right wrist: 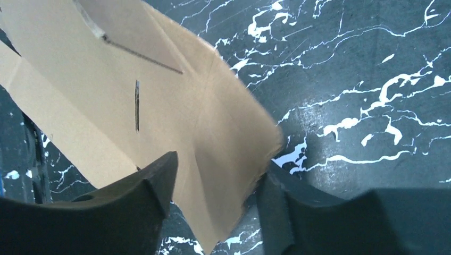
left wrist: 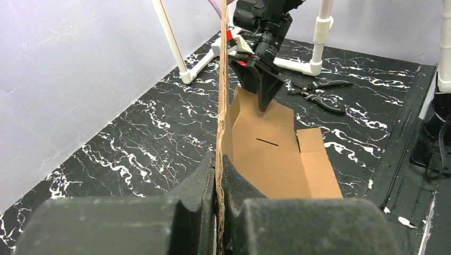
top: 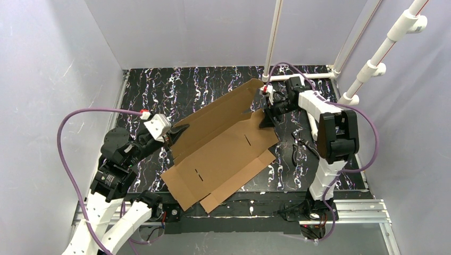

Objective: Fold the paper box
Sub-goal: Fold the paper box at the center of the board.

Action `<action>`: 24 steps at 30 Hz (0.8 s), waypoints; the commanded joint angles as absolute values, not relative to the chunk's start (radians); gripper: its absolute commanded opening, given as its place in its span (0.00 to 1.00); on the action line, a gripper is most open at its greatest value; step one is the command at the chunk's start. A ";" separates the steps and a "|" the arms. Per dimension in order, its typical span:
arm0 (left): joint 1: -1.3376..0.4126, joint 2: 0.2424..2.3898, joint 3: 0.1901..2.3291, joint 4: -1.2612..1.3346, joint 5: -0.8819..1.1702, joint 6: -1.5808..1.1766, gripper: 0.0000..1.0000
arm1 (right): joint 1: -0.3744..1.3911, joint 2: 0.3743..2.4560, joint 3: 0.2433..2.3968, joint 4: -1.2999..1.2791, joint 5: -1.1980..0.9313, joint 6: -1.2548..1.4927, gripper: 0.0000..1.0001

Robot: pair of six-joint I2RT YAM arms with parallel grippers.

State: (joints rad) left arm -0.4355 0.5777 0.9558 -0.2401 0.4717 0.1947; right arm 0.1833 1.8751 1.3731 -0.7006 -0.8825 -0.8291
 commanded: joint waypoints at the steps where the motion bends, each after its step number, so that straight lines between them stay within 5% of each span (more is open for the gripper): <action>1: -0.437 0.584 0.988 -0.215 0.466 0.223 0.00 | 0.178 1.937 1.471 -0.815 -0.979 -0.944 0.52; 7: -0.436 0.613 1.035 -0.231 0.442 0.284 0.00 | 0.178 1.937 1.497 -0.727 -1.018 -0.921 0.03; 10: -0.437 0.642 1.077 -0.234 0.423 0.319 0.00 | 0.178 1.909 1.490 -0.554 -1.041 -0.806 0.01; 16: -0.437 0.717 1.161 -0.224 0.454 0.338 0.00 | 0.179 1.806 1.290 0.253 -0.932 -0.292 0.01; 24: -0.438 0.741 1.114 -0.240 0.524 0.295 0.00 | 0.194 1.832 1.135 0.647 -0.838 -0.082 0.01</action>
State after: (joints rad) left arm -0.4358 0.7525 1.1336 -0.2405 0.4747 0.3115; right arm 0.1867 1.8454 1.2266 0.3080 -0.8955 -0.2356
